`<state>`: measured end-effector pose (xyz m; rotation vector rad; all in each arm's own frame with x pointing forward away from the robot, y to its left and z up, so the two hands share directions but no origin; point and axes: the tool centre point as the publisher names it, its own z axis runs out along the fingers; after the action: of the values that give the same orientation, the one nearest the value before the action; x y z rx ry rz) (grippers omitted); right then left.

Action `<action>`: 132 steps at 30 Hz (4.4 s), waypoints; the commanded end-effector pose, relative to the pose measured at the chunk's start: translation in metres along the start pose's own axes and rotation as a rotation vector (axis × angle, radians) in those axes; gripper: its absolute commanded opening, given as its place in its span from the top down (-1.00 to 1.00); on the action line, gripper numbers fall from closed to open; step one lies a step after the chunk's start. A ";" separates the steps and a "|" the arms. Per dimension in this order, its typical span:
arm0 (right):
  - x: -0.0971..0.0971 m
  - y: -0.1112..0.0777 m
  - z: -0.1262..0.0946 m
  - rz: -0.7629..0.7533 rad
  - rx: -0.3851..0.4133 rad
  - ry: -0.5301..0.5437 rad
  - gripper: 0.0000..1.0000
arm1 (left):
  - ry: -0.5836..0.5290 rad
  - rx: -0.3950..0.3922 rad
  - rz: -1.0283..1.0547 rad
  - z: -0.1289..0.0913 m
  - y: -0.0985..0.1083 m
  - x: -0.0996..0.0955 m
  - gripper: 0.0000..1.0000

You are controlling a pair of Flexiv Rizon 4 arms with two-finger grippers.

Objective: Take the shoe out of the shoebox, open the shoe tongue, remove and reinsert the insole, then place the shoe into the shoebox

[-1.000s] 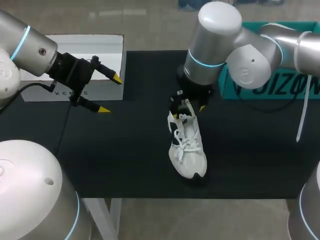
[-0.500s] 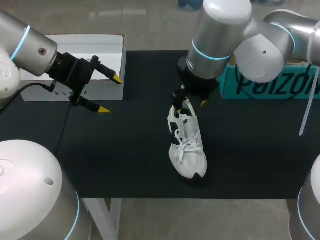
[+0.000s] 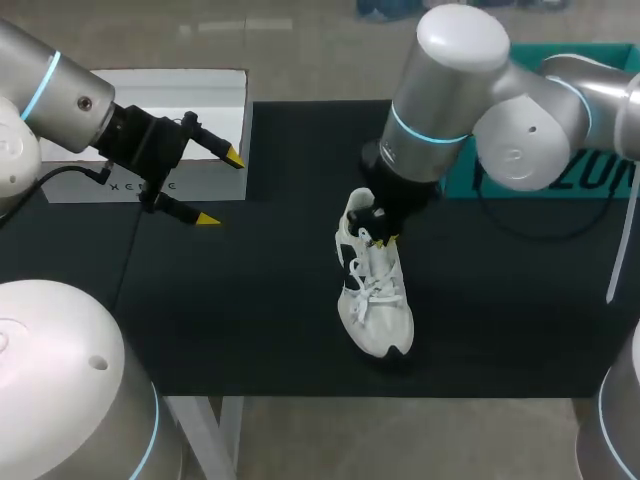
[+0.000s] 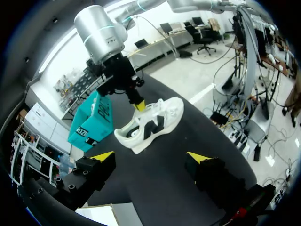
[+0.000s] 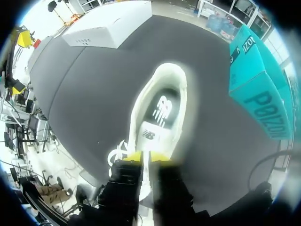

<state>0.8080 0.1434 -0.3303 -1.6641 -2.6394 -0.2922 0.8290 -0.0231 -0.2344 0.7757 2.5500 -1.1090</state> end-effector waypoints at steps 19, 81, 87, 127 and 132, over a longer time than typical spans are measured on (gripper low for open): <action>-0.003 0.013 0.001 -0.021 -0.016 0.010 1.00 | 0.003 -0.003 0.001 0.000 0.000 0.000 -1.00; -0.013 0.064 -0.014 -1.107 0.034 -0.214 -1.00 | 0.003 -0.003 0.001 0.000 0.000 0.000 -1.00; -0.024 0.074 -0.007 -1.150 0.069 -0.195 -1.00 | 0.003 -0.003 0.001 0.000 0.000 0.000 -1.00; -0.058 0.125 0.038 -1.131 0.104 -0.146 -1.00 | 0.003 -0.003 0.001 0.000 0.000 0.000 -1.00; -0.058 0.127 0.041 -1.128 0.106 -0.143 -0.16 | 0.003 -0.003 0.001 0.000 0.000 0.000 -1.00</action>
<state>0.9481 0.1495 -0.3543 -0.0093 -3.2984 -0.0099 0.8290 -0.0230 -0.2344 0.7756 2.5500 -1.1090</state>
